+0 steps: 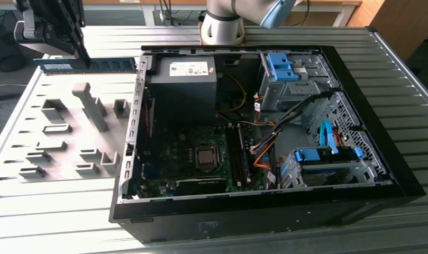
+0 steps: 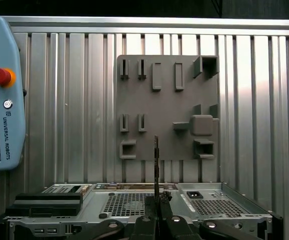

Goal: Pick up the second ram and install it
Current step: 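Pick up the second ram and move it above second insertion slot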

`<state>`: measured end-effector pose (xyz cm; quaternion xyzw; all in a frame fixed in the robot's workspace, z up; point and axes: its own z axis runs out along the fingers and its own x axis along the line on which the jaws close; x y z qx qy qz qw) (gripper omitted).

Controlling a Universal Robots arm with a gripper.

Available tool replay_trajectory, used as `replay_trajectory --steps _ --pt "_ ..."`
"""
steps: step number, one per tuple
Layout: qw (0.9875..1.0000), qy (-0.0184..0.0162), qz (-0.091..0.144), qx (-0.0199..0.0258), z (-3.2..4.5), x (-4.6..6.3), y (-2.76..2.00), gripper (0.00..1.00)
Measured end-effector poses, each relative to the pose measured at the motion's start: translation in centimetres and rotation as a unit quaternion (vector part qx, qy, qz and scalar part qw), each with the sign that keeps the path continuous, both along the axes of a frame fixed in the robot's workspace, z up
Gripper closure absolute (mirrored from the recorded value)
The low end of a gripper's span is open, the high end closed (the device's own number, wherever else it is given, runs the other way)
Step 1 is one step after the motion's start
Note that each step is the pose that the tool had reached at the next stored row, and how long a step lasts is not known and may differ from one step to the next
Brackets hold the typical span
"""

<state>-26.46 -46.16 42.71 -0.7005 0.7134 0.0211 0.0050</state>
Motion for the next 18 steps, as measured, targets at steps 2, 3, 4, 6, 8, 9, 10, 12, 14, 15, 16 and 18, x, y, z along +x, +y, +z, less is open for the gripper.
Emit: replay_trajectory --steps 2,3,4,6,8,9,10,12,14,15,16,18 --pt "1.0000 0.0000 0.000 0.0000 0.00 0.2 0.00 0.86" --pt "1.0000 0.0000 0.000 0.0000 0.00 0.4 0.00 0.86" --pt "1.0000 0.0000 0.000 0.0000 0.00 0.5 0.00 0.86" --pt "1.0000 0.0000 0.000 0.0000 0.00 0.7 0.00 0.86" --pt "1.0000 0.0000 0.000 0.0000 0.00 0.9 0.00 0.86" --pt "1.0000 0.0000 0.000 0.0000 0.00 1.0 0.00 0.86" --pt "1.0000 0.0000 0.000 0.0000 0.00 1.1 0.00 0.86" --pt "1.0000 0.0000 0.000 0.0000 0.00 1.4 0.00 0.86" --pt "1.0000 0.0000 0.000 0.0000 0.00 1.6 0.00 0.86" --pt "1.0000 0.0000 0.000 0.0000 0.00 1.6 0.00 0.86" --pt "1.0000 0.0000 0.000 0.0000 0.00 1.7 0.00 0.86" --pt "1.0000 0.0000 0.000 0.0000 0.00 1.7 0.00 0.86"
